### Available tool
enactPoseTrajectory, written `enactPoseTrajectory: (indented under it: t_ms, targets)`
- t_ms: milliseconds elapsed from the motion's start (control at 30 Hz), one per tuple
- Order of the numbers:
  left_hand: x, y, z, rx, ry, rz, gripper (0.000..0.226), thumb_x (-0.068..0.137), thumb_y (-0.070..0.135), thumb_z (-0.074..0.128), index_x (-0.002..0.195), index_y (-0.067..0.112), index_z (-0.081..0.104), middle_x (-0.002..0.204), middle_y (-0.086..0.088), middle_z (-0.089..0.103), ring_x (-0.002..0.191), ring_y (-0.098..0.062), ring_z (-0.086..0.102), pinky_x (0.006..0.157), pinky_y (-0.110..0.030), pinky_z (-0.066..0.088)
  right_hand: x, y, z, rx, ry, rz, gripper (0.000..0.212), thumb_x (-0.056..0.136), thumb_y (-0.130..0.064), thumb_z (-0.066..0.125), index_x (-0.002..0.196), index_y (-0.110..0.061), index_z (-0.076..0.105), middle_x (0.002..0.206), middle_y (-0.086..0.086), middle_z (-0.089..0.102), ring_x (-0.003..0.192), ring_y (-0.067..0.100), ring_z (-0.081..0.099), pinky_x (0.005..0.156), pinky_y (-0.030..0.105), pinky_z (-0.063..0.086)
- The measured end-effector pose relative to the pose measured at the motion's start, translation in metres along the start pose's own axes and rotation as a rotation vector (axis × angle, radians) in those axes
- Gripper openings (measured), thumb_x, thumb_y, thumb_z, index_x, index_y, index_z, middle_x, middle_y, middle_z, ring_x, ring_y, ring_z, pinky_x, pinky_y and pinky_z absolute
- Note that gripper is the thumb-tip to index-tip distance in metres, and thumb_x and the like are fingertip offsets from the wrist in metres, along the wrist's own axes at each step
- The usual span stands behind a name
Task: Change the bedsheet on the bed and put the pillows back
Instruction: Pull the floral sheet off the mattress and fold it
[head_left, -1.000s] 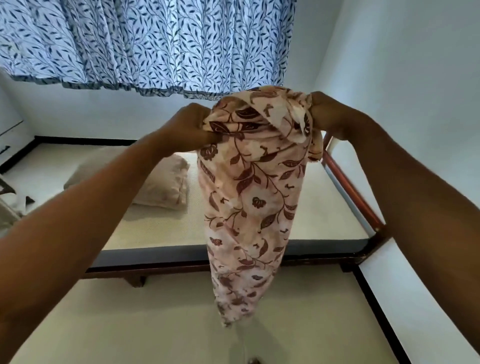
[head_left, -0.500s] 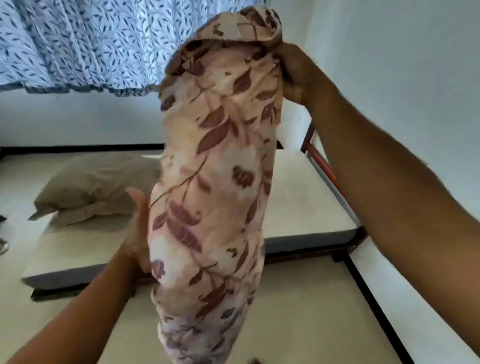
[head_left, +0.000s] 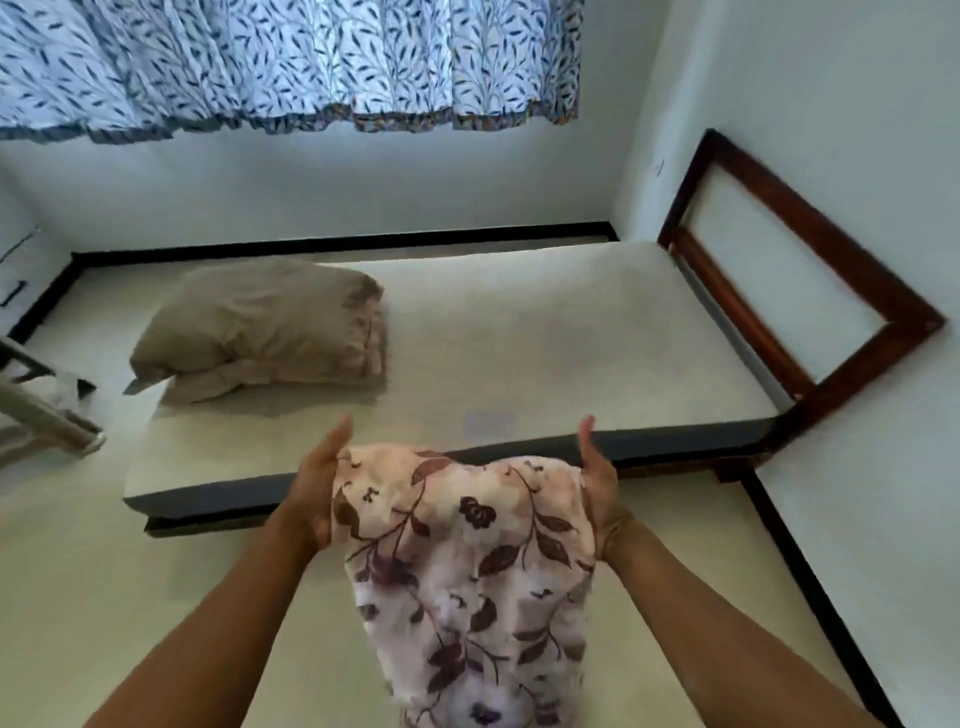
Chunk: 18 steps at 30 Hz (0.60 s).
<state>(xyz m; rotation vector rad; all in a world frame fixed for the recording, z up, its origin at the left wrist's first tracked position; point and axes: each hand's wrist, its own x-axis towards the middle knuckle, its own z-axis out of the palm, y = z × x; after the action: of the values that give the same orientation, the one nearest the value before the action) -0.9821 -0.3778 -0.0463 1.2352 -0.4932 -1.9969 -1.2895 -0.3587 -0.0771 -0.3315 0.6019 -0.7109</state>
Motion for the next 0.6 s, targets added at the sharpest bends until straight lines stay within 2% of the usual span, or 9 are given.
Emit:
enactPoseTrajectory:
  t_ms: [67,100,200,267,400,433,500,567,600]
  targets:
    - [0.001,-0.011,0.005,0.077,-0.075,-0.055,0.072,0.08,0.031,0.076,0.135,-0.01,0.056,0.124,-0.032,0.065,0.104,-0.043,0.068,0.09,-0.051,0.058,-0.005,-0.011,0.008,-0.23,0.103,-0.04,0.087,0.09,-0.053,0.072,0.144,0.011,0.047,0.152,0.038,0.036,0.142,0.05,0.038,0.121,0.062,0.026]
    - [0.003,-0.006,0.009,0.079,-0.095,-0.048,0.07,0.08,0.021,0.074,0.139,-0.009,0.052,0.123,-0.029,0.066,0.106,-0.042,0.067,0.095,-0.051,0.055,-0.004,-0.018,0.009,-0.325,0.156,-0.073,0.072,0.09,-0.038,0.076,0.14,0.009,0.054,0.149,0.039,0.04,0.138,0.05,0.044,0.118,0.061,0.032]
    - [0.007,0.022,0.029,0.032,-0.127,0.048,0.056,0.085,0.023,0.067,0.134,-0.003,0.06,0.119,-0.024,0.069,0.105,-0.038,0.068,0.096,-0.049,0.055,-0.003,-0.05,0.021,-0.364,0.207,-0.178,0.046,0.097,-0.018,0.059,0.137,0.005,0.058,0.138,0.034,0.054,0.127,0.045,0.055,0.113,0.058,0.04]
    - [0.011,0.031,0.044,0.156,-0.1,0.078,0.062,0.076,0.019,0.078,0.131,-0.004,0.062,0.115,-0.023,0.072,0.1,-0.036,0.071,0.088,-0.048,0.059,-0.006,-0.08,0.029,-0.371,0.252,-0.215,0.048,0.092,-0.015,0.06,0.134,0.008,0.058,0.138,0.034,0.053,0.124,0.045,0.055,0.114,0.059,0.038]
    - [0.032,0.067,0.078,0.365,-0.041,0.233,0.03,0.087,-0.003,0.061,0.116,-0.007,0.066,0.101,-0.022,0.075,0.086,-0.029,0.074,0.08,-0.039,0.063,-0.014,-0.133,0.031,-0.473,0.343,-0.218,0.062,0.082,-0.015,0.061,0.137,0.012,0.051,0.125,0.03,0.055,0.109,0.04,0.06,0.104,0.05,0.05]
    - [0.037,0.079,0.091,0.395,-0.041,0.275,0.019,0.092,-0.003,0.058,0.106,-0.006,0.07,0.092,-0.02,0.076,0.08,-0.027,0.074,0.077,-0.036,0.063,-0.016,-0.148,0.033,-0.486,0.323,-0.225,0.059,0.083,-0.015,0.058,0.137,0.009,0.054,0.121,0.028,0.059,0.105,0.038,0.062,0.101,0.048,0.051]
    - [0.05,0.102,0.114,0.443,-0.039,0.314,0.018,0.097,-0.001,0.056,0.09,-0.002,0.073,0.078,-0.015,0.075,0.068,-0.021,0.074,0.072,-0.034,0.063,-0.018,-0.18,0.031,-0.462,0.295,-0.244,0.047,0.088,-0.013,0.049,0.129,0.004,0.065,0.116,0.024,0.066,0.103,0.035,0.065,0.099,0.045,0.051]
    - [0.071,0.119,0.133,0.503,-0.027,0.346,0.012,0.094,-0.001,0.062,0.1,-0.008,0.07,0.095,-0.022,0.075,0.075,-0.023,0.076,0.073,-0.035,0.064,-0.018,-0.217,0.019,-0.442,0.372,-0.254,0.046,0.085,-0.01,0.049,0.125,0.002,0.068,0.111,0.021,0.07,0.096,0.034,0.068,0.094,0.045,0.056]
    - [0.082,0.127,0.142,0.51,-0.026,0.355,0.019,0.09,-0.002,0.067,0.107,-0.011,0.068,0.105,-0.027,0.073,0.08,-0.026,0.076,0.074,-0.037,0.064,-0.019,-0.233,0.016,-0.458,0.424,-0.248,0.047,0.078,-0.008,0.054,0.122,0.001,0.067,0.109,0.02,0.07,0.092,0.033,0.069,0.09,0.045,0.058]
